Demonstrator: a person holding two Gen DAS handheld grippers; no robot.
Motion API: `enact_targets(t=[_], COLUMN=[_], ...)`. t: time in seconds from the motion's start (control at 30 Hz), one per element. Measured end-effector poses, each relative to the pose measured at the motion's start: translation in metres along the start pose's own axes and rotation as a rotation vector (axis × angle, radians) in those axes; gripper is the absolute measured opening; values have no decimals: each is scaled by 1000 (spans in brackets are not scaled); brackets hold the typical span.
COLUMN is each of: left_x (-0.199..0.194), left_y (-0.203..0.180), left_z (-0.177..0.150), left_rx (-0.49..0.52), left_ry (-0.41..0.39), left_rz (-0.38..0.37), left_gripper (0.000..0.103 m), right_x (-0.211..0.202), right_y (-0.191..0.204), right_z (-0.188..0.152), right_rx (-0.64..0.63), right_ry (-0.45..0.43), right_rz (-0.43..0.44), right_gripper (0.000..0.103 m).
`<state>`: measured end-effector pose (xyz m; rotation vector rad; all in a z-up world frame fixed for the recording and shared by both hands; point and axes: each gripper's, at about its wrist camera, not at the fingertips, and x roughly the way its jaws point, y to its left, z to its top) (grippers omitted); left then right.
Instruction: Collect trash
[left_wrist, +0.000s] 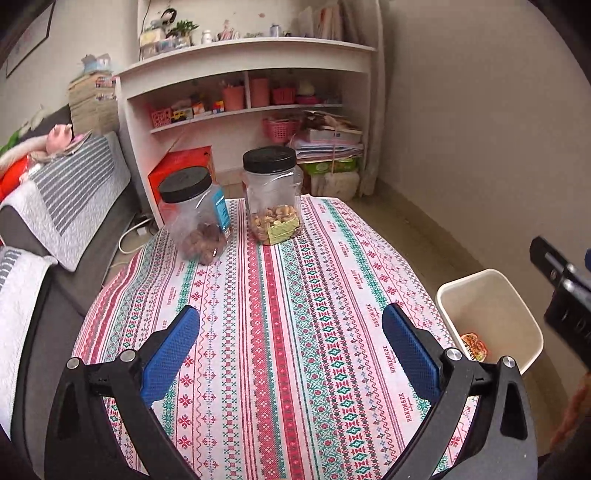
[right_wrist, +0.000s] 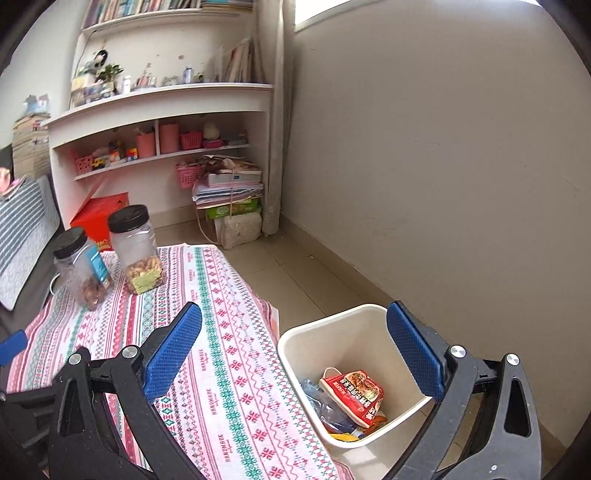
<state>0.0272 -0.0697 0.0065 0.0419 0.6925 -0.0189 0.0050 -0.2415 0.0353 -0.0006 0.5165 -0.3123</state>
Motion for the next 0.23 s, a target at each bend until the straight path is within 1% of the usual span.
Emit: enact_targets(t=[0.17,0.23], left_x=[1,3], left_y=[8,9], left_z=[-1,-1], left_rx=[-23,-30], left_ry=[14,22], left_rz=[22,27], left_gripper=[96,96], right_x=[4,7], right_y=[7,6], right_z=[-7,-8], right_rx=[-9,-9], right_ry=[-10,2], right_rz=[-6,6], right_gripper=[96,96])
